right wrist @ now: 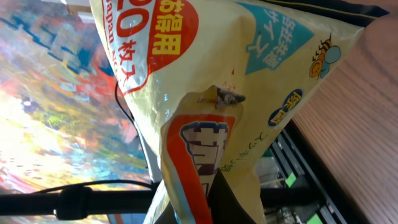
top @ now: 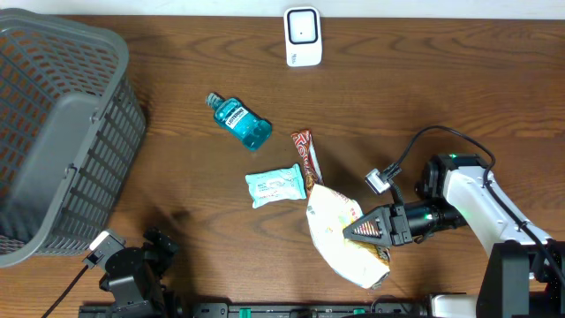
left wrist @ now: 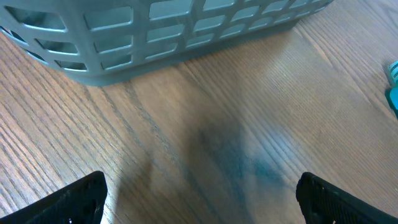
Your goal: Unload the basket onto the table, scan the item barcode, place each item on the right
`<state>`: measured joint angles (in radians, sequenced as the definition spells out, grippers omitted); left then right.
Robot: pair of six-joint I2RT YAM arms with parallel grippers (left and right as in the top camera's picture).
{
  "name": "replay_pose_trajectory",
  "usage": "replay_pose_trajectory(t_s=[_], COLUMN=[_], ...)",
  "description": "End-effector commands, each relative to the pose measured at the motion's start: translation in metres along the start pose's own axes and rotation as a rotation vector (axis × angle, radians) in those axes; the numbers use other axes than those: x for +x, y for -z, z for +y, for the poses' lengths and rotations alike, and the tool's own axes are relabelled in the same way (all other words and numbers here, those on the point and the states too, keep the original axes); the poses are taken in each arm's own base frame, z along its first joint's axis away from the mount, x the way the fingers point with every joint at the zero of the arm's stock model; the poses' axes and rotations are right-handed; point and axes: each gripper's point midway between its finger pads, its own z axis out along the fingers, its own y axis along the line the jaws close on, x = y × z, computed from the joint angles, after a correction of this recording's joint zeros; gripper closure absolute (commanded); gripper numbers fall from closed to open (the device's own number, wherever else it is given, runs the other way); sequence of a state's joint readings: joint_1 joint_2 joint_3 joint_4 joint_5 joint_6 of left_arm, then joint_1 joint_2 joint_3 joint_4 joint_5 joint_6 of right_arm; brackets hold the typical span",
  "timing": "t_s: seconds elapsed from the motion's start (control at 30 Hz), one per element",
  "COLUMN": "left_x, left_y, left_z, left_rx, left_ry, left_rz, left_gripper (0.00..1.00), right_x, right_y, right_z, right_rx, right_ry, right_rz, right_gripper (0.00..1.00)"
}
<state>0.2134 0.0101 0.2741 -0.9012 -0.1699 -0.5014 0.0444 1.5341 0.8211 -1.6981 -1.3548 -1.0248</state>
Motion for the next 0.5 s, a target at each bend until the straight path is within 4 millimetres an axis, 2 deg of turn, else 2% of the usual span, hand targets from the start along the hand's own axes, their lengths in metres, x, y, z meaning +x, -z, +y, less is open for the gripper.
replay_pose_trajectory(t_s=[0.0, 0.3, 0.47], left_x=[0.008, 0.008, 0.008], left_y=[-0.001, -0.001, -0.001], left_z=[0.006, 0.006, 0.006], left_rx=[-0.022, -0.022, -0.022], left_ry=[-0.011, -0.011, -0.011], left_rz=[0.026, 0.026, 0.026], left_gripper=[0.02, 0.02, 0.03], right_x=[-0.011, -0.022, -0.019], right_y=[0.0, -0.003, -0.016], right_z=[0.007, 0.012, 0.019], right_rx=[-0.039, -0.08, -0.12], right_ry=[0.051, 0.094, 0.104], right_rz=[-0.067, -0.116, -0.088], right_gripper=[0.99, 0.99, 0.99])
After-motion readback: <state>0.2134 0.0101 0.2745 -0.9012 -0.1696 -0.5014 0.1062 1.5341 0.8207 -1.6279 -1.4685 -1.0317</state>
